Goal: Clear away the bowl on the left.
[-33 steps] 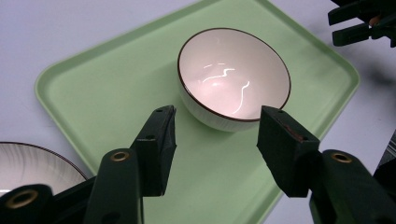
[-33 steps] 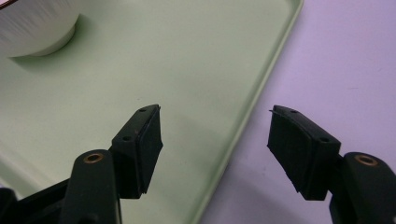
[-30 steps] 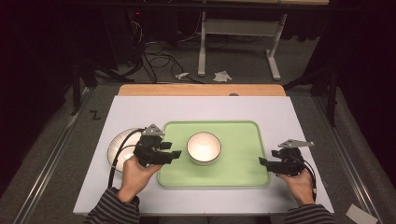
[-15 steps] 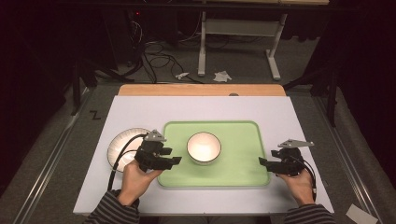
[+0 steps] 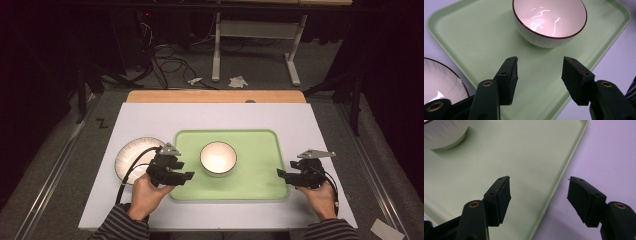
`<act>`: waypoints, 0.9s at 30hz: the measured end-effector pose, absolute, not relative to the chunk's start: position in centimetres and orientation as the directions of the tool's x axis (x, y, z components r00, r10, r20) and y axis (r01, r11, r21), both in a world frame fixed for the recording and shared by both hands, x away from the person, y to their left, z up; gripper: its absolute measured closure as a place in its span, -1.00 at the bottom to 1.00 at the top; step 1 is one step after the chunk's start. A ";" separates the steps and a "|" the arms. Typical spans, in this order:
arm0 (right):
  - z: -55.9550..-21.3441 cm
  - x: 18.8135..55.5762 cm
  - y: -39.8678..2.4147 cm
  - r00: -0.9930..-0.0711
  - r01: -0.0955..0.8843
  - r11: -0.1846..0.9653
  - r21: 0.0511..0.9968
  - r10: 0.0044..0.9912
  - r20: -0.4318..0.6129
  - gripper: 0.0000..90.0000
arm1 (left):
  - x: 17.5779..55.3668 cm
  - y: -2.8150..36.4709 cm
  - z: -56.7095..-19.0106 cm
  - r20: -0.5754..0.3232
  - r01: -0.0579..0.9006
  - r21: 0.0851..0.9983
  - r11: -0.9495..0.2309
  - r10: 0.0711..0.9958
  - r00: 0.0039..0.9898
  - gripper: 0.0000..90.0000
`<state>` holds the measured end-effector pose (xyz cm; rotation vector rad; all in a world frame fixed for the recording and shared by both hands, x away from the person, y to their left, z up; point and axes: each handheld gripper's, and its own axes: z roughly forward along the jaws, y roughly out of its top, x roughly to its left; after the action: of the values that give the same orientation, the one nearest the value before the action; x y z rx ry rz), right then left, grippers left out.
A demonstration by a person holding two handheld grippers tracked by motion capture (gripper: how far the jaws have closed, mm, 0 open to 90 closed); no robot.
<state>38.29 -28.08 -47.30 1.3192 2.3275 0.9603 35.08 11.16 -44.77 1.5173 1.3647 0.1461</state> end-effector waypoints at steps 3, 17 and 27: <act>-47.3 38.3 -28.1 -0.533 0.642 0.353 0.680 0.844 0.066 -0.19 | 35.0 11.2 -45.0 -0.505 0.657 0.732 0.180 0.791 0.346 0.03; -47.4 38.3 -28.0 -0.539 0.641 0.362 0.677 0.840 0.061 -0.19 | 35.2 10.9 -46.0 -0.461 0.665 0.734 0.135 0.819 0.342 0.05; -47.4 38.3 -27.9 -0.541 0.644 0.367 0.671 0.839 0.060 -0.19 | 35.7 10.9 -46.8 -0.423 0.672 0.733 0.105 0.844 0.330 0.04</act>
<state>38.34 -27.90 -47.39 1.3112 2.3406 0.9479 35.73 10.91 -46.82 1.6202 1.3982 0.2216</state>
